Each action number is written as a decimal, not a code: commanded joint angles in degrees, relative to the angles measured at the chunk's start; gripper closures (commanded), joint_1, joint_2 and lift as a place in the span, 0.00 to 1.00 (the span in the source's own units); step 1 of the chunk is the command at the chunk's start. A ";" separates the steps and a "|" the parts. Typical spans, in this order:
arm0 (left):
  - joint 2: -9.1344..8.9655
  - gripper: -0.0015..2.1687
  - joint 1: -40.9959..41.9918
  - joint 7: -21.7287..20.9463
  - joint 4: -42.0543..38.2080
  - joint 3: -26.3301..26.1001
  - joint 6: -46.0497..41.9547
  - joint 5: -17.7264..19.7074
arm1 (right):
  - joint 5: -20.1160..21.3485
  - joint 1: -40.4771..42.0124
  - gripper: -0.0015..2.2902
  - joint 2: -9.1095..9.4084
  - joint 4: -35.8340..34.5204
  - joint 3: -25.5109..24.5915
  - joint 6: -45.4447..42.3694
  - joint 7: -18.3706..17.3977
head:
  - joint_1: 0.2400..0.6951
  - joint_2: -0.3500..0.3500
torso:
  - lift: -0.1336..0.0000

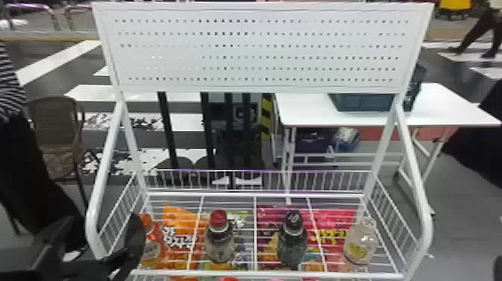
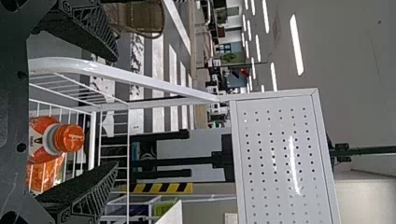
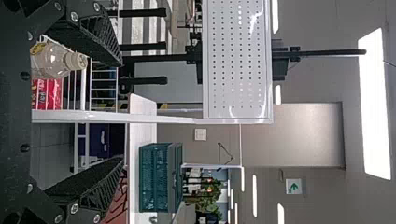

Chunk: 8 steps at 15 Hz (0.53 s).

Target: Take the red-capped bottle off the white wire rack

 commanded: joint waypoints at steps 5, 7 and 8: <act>-0.09 0.05 0.60 0.00 0.42 -0.39 0.06 -0.14 | 0.32 0.00 0.08 0.16 -0.02 0.52 -0.03 0.02 | 0.57 0.50 | 1.00; -0.09 0.05 0.60 0.09 0.42 -1.09 0.06 -0.49 | 0.32 0.00 0.08 0.16 -0.02 0.61 -0.03 0.02 | 0.57 0.50 | 1.00; 0.00 0.05 0.60 0.26 0.42 -1.71 0.06 -0.93 | 0.32 0.00 0.08 0.16 -0.11 0.70 -0.03 0.02 | 0.57 0.50 | 1.00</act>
